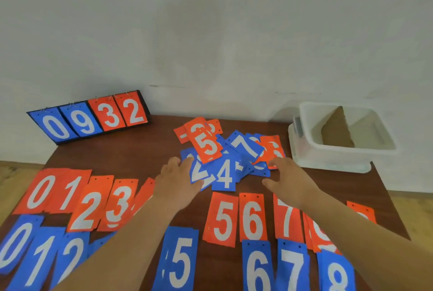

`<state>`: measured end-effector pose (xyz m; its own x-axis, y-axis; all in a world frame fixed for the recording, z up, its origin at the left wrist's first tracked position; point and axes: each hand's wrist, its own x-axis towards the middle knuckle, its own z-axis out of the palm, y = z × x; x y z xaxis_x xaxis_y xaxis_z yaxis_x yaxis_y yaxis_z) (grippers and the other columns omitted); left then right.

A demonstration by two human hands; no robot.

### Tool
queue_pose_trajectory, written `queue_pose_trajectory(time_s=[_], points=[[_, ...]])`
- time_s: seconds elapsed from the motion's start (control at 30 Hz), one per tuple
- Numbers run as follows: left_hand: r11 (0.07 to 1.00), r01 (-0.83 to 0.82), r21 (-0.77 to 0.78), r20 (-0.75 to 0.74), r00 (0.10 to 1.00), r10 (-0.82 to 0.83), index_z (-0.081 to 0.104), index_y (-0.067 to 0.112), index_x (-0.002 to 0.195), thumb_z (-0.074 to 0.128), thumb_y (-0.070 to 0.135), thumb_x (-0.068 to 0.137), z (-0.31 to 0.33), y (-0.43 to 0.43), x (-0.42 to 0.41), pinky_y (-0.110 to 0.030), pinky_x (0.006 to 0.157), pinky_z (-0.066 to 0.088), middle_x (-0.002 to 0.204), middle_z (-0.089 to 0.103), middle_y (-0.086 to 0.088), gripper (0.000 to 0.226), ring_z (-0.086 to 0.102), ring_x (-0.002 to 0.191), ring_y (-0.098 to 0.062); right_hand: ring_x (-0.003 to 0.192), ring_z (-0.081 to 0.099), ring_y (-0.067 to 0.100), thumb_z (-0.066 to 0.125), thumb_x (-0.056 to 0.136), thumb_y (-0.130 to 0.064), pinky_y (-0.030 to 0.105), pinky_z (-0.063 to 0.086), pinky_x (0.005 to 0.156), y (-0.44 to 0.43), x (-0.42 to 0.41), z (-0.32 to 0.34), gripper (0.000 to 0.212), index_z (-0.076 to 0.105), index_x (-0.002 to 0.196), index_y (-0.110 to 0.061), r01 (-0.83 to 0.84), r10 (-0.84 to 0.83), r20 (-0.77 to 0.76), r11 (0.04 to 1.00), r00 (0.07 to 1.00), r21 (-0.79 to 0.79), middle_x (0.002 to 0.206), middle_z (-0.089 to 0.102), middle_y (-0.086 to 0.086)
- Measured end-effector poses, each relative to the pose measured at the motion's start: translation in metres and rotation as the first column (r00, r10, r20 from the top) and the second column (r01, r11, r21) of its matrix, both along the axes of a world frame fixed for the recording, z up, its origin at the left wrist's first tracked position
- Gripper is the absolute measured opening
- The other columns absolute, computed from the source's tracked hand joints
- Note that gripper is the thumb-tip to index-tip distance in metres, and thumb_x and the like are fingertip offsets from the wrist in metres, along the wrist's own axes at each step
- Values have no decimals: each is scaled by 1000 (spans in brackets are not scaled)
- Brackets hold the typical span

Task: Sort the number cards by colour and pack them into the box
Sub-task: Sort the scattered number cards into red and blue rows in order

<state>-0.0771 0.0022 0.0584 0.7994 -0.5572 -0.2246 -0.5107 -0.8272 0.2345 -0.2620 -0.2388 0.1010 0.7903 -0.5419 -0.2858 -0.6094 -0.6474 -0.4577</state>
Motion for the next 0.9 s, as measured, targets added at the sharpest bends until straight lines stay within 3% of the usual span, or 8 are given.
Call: queue_pose_trajectory(time_s=[0.17, 0.33, 0.47, 0.57, 0.67, 0.73, 0.8, 0.9], points=[[999, -54, 4, -119, 991, 54, 26, 39, 153, 57, 64, 89, -35, -42, 47, -46, 103, 46, 146, 30, -5, 75, 41, 130, -29, 103, 60, 19, 71, 86, -30, 24, 40, 81, -41, 58, -33, 32, 64, 117, -24, -22, 22, -67, 1000, 998, 4, 121, 58, -2], [974, -227, -11, -177, 959, 222, 25, 42, 152, 50, 75, 86, -76, -101, 91, -49, 101, 44, 145, 32, -11, 78, 40, 129, -34, 81, 61, 22, 72, 84, -35, 31, 53, 69, -72, 129, -89, 34, 64, 115, -23, 1, 0, -171, 1000, 985, 5, 115, 60, 5], [909, -407, 92, -240, 877, 417, 5, 42, 154, 46, 85, 79, -101, -143, 106, -54, 98, 42, 145, 28, -15, 95, 36, 129, -38, 105, 59, 27, 70, 86, -34, 35, 52, 84, -88, 164, -121, 40, 62, 122, -19, -8, -8, -232, 998, 973, -69, 128, 53, 7], [916, -394, 73, -125, 908, 400, 5, 39, 154, 53, 81, 80, -112, -151, 105, -51, 101, 40, 141, 29, -17, 98, 35, 128, -39, 112, 55, 32, 76, 82, -40, 37, 49, 96, -97, 176, -133, 46, 62, 123, -24, -39, 8, -286, 994, 958, -105, 132, 49, 9], [914, -406, 5, -102, 909, 405, 10, 39, 152, 59, 76, 80, -120, -146, 103, -50, 105, 38, 140, 31, -16, 94, 36, 129, -38, 113, 55, 33, 84, 76, -43, 40, 50, 97, -105, 178, -136, 54, 62, 122, -26, 10, -26, -286, 998, 958, -55, 138, 41, 10], [906, -420, -55, -102, 905, 414, 18, 38, 148, 64, 72, 80, -120, -142, 104, -48, 103, 41, 136, 38, -13, 89, 41, 125, -35, 108, 57, 29, 86, 74, -40, 37, 52, 91, -108, 178, -137, 52, 63, 119, -26, 44, -52, -272, 998, 961, -37, 136, 41, 8], [896, -429, -116, -116, 902, 416, 22, 37, 145, 69, 65, 81, -119, -138, 105, -45, 101, 44, 134, 42, -9, 84, 45, 124, -31, 94, 60, 24, 85, 78, -31, 28, 51, 75, -109, 177, -137, 42, 63, 114, -25, 65, -67, -236, 998, 969, -17, 132, 44, 7], [850, -464, -248, -211, 882, 420, 28, 37, 145, 76, 48, 85, -115, -130, 107, -44, 100, 49, 139, 45, -5, 78, 50, 129, -28, 71, 61, 16, 78, 84, -19, 22, 44, 56, -110, 171, -136, 29, 60, 105, -26, 62, -60, -184, 998, 981, 7, 125, 58, 4]])
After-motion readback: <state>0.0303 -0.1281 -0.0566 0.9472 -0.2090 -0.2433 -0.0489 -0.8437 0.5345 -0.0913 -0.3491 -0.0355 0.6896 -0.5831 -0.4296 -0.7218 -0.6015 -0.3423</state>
